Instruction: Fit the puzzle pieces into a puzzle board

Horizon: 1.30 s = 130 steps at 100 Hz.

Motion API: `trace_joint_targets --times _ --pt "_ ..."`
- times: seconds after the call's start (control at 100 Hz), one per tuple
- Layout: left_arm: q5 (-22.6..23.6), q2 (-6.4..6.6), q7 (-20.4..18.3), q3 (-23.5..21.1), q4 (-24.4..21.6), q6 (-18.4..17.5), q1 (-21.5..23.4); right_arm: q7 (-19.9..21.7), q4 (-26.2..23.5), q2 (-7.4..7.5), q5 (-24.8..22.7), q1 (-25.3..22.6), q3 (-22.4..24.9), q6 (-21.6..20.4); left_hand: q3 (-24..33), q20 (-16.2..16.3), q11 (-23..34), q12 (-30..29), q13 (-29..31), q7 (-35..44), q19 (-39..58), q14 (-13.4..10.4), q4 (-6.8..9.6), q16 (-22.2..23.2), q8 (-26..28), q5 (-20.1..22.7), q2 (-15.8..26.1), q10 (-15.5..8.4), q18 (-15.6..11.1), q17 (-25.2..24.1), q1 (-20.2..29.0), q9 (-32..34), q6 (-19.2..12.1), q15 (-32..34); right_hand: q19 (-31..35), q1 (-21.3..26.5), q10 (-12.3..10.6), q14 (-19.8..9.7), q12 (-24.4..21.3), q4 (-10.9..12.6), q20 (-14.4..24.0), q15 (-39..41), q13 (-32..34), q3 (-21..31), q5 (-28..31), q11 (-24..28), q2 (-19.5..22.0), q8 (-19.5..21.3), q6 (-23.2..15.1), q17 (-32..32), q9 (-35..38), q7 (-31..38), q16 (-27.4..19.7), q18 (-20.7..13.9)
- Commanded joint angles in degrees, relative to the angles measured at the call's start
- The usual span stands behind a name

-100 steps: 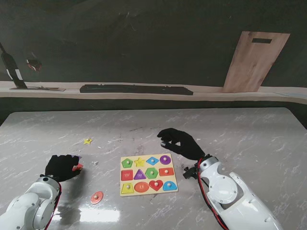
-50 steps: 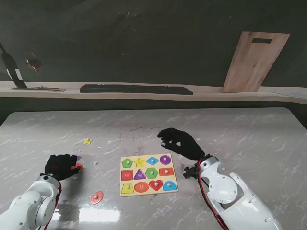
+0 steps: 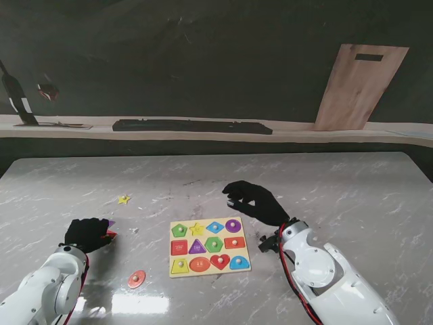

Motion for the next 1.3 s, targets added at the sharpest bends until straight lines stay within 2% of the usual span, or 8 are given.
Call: trace_joint_targets --times 0.0,0.16,0.34,0.44,0.52,0.67,0.94,1.29 --pt "-0.25 -0.13 -0.44 0.33 0.13 0.36 0.43 -0.17 -0.22 -0.13 -0.21 -0.31 -0.08 0.16 -0.23 1.27 1.64 0.97 0.58 1.55 0.63 2.7 -0.01 0.36 1.06 1.06 0.66 1.92 2.26 0.36 2.9 0.86 -1.23 1.9 1.05 0.78 -0.2 0.16 0.27 1.3 0.54 0.87 0.82 -1.14 1.54 0.15 1.14 0.69 -1.61 -0.52 1.05 -1.11 0.26 0.42" --pt "-1.14 -0.22 -0.63 0.94 0.63 1.05 0.33 -0.08 -0.16 -0.1 -0.2 -0.28 -0.05 0.04 1.21 1.25 1.63 0.94 0.78 1.24 0.74 2.54 0.37 0.31 0.8 0.78 1.25 1.97 2.15 0.59 4.71 0.81 -0.95 1.95 1.04 0.77 -0.13 0.23 0.27 1.3 0.54 0.87 0.78 -1.17 1.53 0.16 1.16 0.71 -1.64 -0.54 1.07 -1.08 0.26 0.48" --pt "-2.14 -0.29 -0.69 1.91 1.58 1.77 -0.36 -0.17 -0.2 -0.1 -0.32 -0.37 0.07 -0.02 1.75 1.0 1.34 0.62 0.27 -1.56 0.39 2.89 -0.43 0.12 -2.15 2.04 2.23 2.22 2.31 0.08 5.13 0.67 -1.32 1.64 1.04 0.77 -0.2 0.16 0.27 1.3 0.54 0.89 0.82 -1.21 1.69 0.14 1.17 0.73 -1.73 -0.54 1.09 -1.02 0.26 0.46" --pt "-2.28 -0.28 -0.94 2.16 1.72 1.95 -0.56 -0.2 -0.21 -0.1 -0.34 -0.4 0.1 -0.02 2.79 0.94 1.21 0.44 0.4 -1.71 0.27 2.86 0.08 0.04 -2.67 3.07 1.82 1.81 2.49 0.01 5.78 1.07 -1.47 1.56 1.05 0.81 -0.23 0.14 0.27 1.3 0.55 0.88 0.83 -1.21 1.65 0.14 1.17 0.73 -1.71 -0.52 1.11 -1.03 0.26 0.46" --pt "-1.91 -0.15 -1.73 2.19 1.52 1.81 -0.53 -0.23 -0.2 -0.11 -0.34 -0.39 0.11 0.03 12.76 0.77 0.06 5.06 0.61 0.1 0.4 2.74 0.53 -0.21 -1.5 3.17 -0.63 1.52 2.44 0.18 1.85 1.95 -2.05 1.48 1.04 0.8 -0.23 0.17 0.27 1.31 0.55 0.87 0.78 -1.21 1.58 0.13 1.22 0.72 -1.73 -0.55 1.06 -1.05 0.26 0.49" --pt "-1.32 0.05 -3.3 2.07 0.88 1.09 -0.22 -0.33 -0.23 -0.15 -0.28 -0.41 0.16 0.06 20.2 0.47 -0.62 7.71 1.18 1.43 1.04 2.15 2.08 -0.13 -0.05 3.49 -2.85 1.13 1.84 0.97 -1.4 3.22 -2.71 1.67 1.05 0.79 -0.13 0.18 0.28 1.31 0.55 0.89 0.79 -1.25 1.61 0.16 1.17 0.72 -1.65 -0.54 1.11 -1.04 0.26 0.48" --pt "-3.9 -0.52 -0.77 1.71 0.18 -0.38 0.5 -0.41 -0.27 -0.16 -0.24 -0.47 0.26 0.02 24.66 0.18 -0.22 9.4 1.56 3.25 1.71 1.61 3.47 0.18 0.83 4.13 -5.16 0.55 1.5 1.66 -3.81 4.31 -3.87 2.36 1.05 0.85 -0.26 0.24 0.27 1.32 0.56 0.92 0.84 -1.24 1.52 0.14 1.16 0.68 -1.75 -0.54 1.1 -1.12 0.28 0.46" --pt "-2.36 -0.6 0.02 -0.72 -5.13 -4.48 4.1 -0.73 -0.42 -0.23 -0.29 -0.59 0.39 0.1 27.06 0.12 -0.51 9.76 1.87 3.47 1.87 1.75 4.01 0.22 0.25 5.13 -6.41 0.22 1.65 1.71 -5.51 5.22 -4.55 2.47 1.08 0.82 -0.12 0.29 0.28 1.32 0.57 0.94 0.86 -1.24 1.53 0.16 1.18 0.66 -1.79 -0.5 1.16 -1.14 0.29 0.48"
